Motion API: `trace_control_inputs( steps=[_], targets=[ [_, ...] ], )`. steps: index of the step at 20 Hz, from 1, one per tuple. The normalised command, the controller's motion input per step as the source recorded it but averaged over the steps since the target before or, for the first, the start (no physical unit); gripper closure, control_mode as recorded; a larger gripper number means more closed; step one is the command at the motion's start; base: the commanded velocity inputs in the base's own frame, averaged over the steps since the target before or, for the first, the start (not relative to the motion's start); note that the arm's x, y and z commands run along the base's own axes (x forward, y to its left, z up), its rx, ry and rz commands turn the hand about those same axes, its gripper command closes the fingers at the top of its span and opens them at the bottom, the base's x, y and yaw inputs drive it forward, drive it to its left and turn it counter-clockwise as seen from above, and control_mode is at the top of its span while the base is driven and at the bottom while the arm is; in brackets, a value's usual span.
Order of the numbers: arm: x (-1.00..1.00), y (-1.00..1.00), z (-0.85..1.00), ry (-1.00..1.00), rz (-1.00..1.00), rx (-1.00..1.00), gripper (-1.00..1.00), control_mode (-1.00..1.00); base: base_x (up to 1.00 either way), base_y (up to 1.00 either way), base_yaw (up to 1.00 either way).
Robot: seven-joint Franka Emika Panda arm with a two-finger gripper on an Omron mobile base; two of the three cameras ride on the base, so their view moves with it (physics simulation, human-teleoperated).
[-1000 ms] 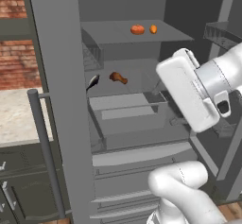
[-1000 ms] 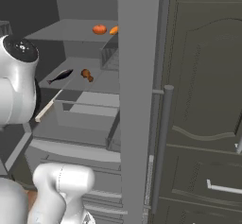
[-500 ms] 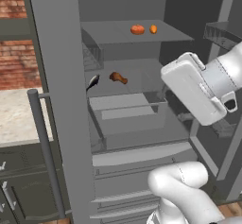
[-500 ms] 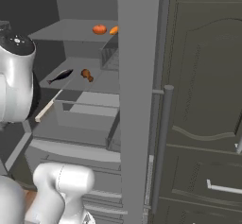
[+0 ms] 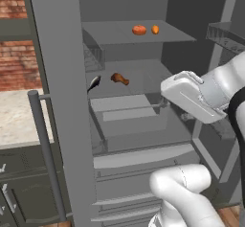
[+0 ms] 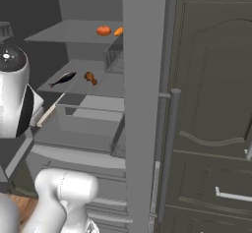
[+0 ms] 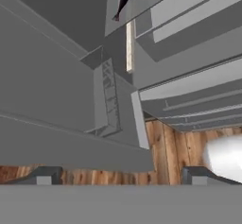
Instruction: Gather the squash and carrot from the fridge and place them on a tray on the dining counter. Then gather the fish and chicken drumstick from the fridge and place them on the other tray.
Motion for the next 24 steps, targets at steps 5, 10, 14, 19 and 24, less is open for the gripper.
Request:
trace_control_inputs(
  steps=[5, 10, 14, 19, 24],
  targets=[
    [0.55, -0.17, 0.14, 0.00, 0.00, -0.05, -1.00, -1.00, 0.00, 0.00, 0.00],
    [0.36, -0.37, -0.08, -0.01, 0.00, -0.05, -1.00, -1.00, 0.00, 0.00, 0.00],
    [0.25, -0.24, -0.25, -0.15, 0.00, -0.10, -1.00, -1.00, 0.00, 0.00, 0.00],
    [0.47, -0.02, -0.01, -0.05, 0.00, -0.02, -1.00, -1.00, 0.00, 0.00, 0.00],
    [0.57, 0.00, -0.02, -0.04, 0.03, -0.03, -1.00, -1.00, 0.00, 0.00, 0.00]
  ],
)
